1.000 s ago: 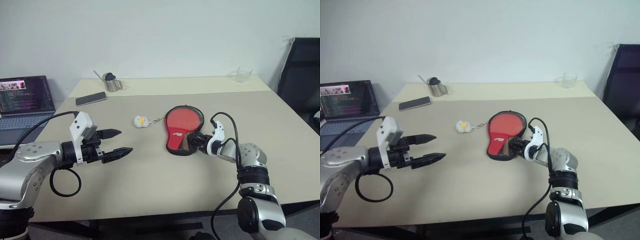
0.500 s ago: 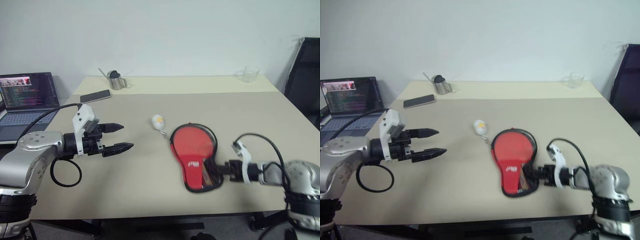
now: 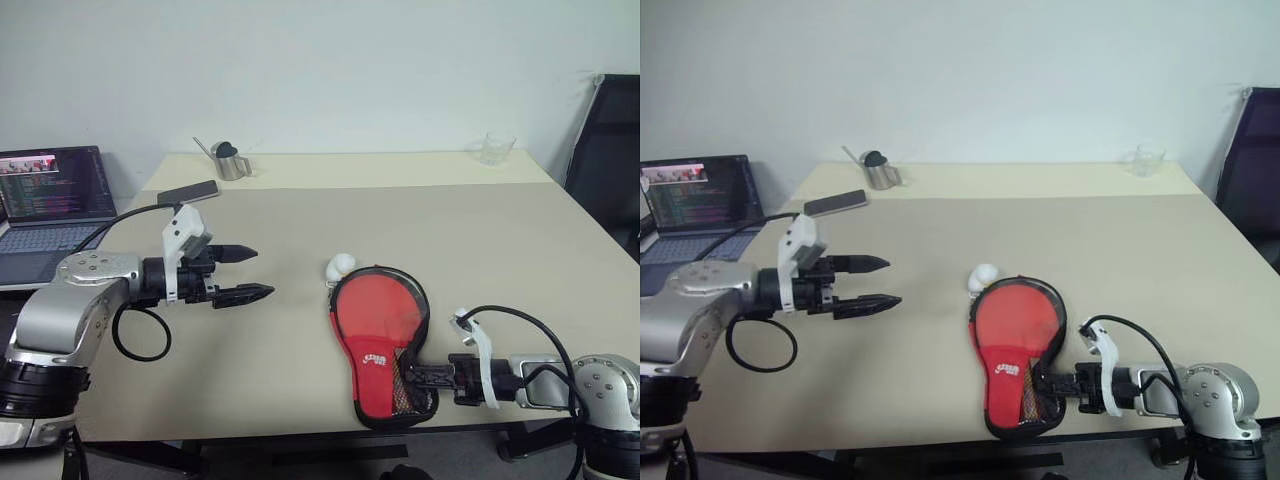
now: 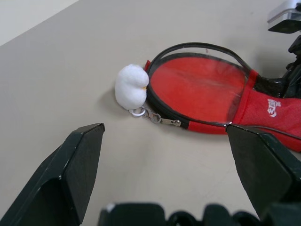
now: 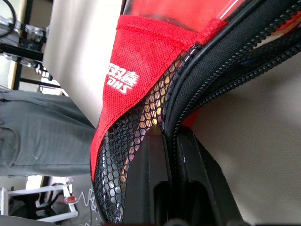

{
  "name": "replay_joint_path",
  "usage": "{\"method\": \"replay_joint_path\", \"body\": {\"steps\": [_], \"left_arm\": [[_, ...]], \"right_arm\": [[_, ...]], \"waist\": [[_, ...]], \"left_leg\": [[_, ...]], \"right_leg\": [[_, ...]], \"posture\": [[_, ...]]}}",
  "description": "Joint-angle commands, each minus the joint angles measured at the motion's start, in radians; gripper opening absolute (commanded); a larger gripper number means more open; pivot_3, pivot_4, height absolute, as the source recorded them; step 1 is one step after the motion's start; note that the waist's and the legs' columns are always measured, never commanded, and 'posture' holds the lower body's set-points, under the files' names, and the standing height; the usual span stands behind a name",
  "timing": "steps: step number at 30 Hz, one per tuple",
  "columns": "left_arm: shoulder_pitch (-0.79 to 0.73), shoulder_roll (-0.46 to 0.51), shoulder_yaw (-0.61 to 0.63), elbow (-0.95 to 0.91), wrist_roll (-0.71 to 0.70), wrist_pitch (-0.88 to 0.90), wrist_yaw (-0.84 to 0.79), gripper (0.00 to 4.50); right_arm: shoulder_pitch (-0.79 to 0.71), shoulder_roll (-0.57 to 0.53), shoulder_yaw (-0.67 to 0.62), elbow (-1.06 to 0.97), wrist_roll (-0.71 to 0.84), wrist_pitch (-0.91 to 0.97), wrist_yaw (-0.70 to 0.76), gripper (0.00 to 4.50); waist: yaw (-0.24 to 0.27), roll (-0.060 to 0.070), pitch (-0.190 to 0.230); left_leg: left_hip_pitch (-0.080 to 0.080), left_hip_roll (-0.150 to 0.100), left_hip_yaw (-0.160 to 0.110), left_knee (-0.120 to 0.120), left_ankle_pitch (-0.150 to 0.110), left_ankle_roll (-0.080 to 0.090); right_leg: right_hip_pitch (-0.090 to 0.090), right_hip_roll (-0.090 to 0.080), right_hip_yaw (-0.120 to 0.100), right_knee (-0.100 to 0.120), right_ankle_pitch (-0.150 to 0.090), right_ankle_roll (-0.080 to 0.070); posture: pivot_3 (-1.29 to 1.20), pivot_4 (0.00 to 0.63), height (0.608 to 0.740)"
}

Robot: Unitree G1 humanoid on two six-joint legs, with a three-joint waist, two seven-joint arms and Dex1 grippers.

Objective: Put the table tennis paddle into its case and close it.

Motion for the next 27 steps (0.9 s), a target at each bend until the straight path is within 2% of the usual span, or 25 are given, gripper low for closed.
{"method": "replay_joint_path", "body": {"steps": [1,2,5,8,9,12,15,16,18,20,24,27], "left_arm": [[-0.026,0.002,0.013,0.004,0.006,-0.018,-0.011,4.50],[-0.027,0.000,0.011,0.007,0.009,-0.020,-0.010,4.50],[-0.024,-0.009,0.009,0.005,0.014,-0.025,-0.007,4.50],[-0.017,-0.015,0.012,0.002,0.017,-0.028,-0.001,4.50],[-0.014,-0.015,0.014,0.003,0.019,-0.031,0.000,4.50],[-0.011,-0.010,0.044,0.020,0.028,-0.047,0.014,4.50],[-0.030,-0.033,0.060,0.053,0.038,-0.064,0.052,4.50],[-0.044,-0.054,0.059,0.067,0.048,-0.076,0.079,4.50],[-0.075,-0.092,0.048,0.096,0.070,-0.082,0.129,4.50],[-0.101,-0.122,0.029,0.112,0.087,-0.084,0.150,4.50],[-0.160,-0.186,-0.020,0.147,0.119,-0.072,0.184,4.50],[-0.200,-0.231,-0.062,0.178,0.156,-0.066,0.214,4.50]], "right_arm": [[-0.008,-0.038,0.031,-0.039,-0.020,-0.026,0.019,0.02],[-0.007,-0.055,0.038,-0.043,-0.023,-0.040,0.032,0.02],[-0.011,-0.100,0.043,-0.047,-0.017,-0.050,0.071,0.72],[-0.018,-0.172,0.047,-0.063,-0.012,-0.076,0.124,1.73],[-0.021,-0.212,0.043,-0.068,-0.012,-0.083,0.148,2.08],[0.019,-0.465,-0.004,-0.121,-0.038,-0.185,0.336,3.12],[0.007,-0.576,-0.008,-0.097,-0.135,-0.379,0.430,4.20],[-0.049,-0.546,0.020,-0.080,-0.182,-0.460,0.409,4.47],[-0.155,-0.443,0.092,-0.057,-0.271,-0.596,0.346,4.47],[-0.228,-0.287,0.189,-0.047,-0.363,-0.739,0.289,4.47],[-0.264,-0.041,0.415,0.104,-0.626,-0.970,0.163,4.47],[-0.250,0.068,0.475,0.256,-0.741,-1.095,0.101,4.47]], "waist": [[0.000,0.000,0.000],[0.000,0.000,0.000],[0.002,0.000,0.000],[0.003,0.000,0.000],[0.003,0.000,0.000],[0.005,0.003,0.003],[0.007,0.001,0.003],[0.004,0.000,0.002],[-0.002,-0.002,0.002],[-0.004,-0.002,0.002],[0.003,-0.002,0.002],[0.017,-0.003,0.002]], "left_leg": [[0.000,0.000,0.000,0.000,0.000,0.000],[0.000,0.000,0.000,0.000,0.000,0.000],[0.000,0.000,0.000,0.000,0.000,0.000],[0.000,0.000,0.000,0.001,0.000,0.000],[0.000,0.000,0.000,0.000,0.000,0.000],[-0.001,-0.001,0.000,0.002,0.000,0.000],[-0.001,-0.001,-0.001,0.002,0.000,0.000],[0.000,-0.001,-0.001,0.002,0.000,0.000],[0.002,0.001,0.000,0.002,0.000,0.000],[0.001,0.001,0.001,0.004,0.000,0.000],[0.000,0.002,0.000,0.006,0.003,-0.006],[-0.003,-0.001,-0.001,0.007,0.003,-0.008]], "right_leg": [[0.000,0.000,0.000,0.000,0.000,0.000],[0.000,0.000,0.000,0.000,0.000,0.000],[0.000,0.000,0.000,0.000,0.000,0.000],[0.000,0.000,0.000,0.000,0.000,0.000],[0.000,0.000,0.000,0.000,0.000,0.000],[0.000,0.000,-0.001,0.000,0.000,0.000],[0.002,-0.001,-0.002,-0.001,-0.001,0.003],[0.002,0.000,-0.002,-0.001,-0.001,0.003],[0.003,0.001,-0.001,0.000,-0.001,0.003],[0.002,0.001,0.000,0.001,-0.001,0.003],[0.002,0.002,0.000,0.003,0.001,0.002],[-0.001,0.001,0.000,0.002,0.002,0.002]], "posture": [[0.00,0.150,0.740],[0.00,0.150,0.740],[0.00,0.150,0.740],[0.00,0.150,0.740],[0.00,0.150,0.740],[0.00,0.150,0.740],[0.00,0.150,0.740],[0.00,0.150,0.740],[0.00,0.150,0.740],[0.00,0.150,0.740],[0.00,0.150,0.740],[0.00,0.150,0.740]]}}
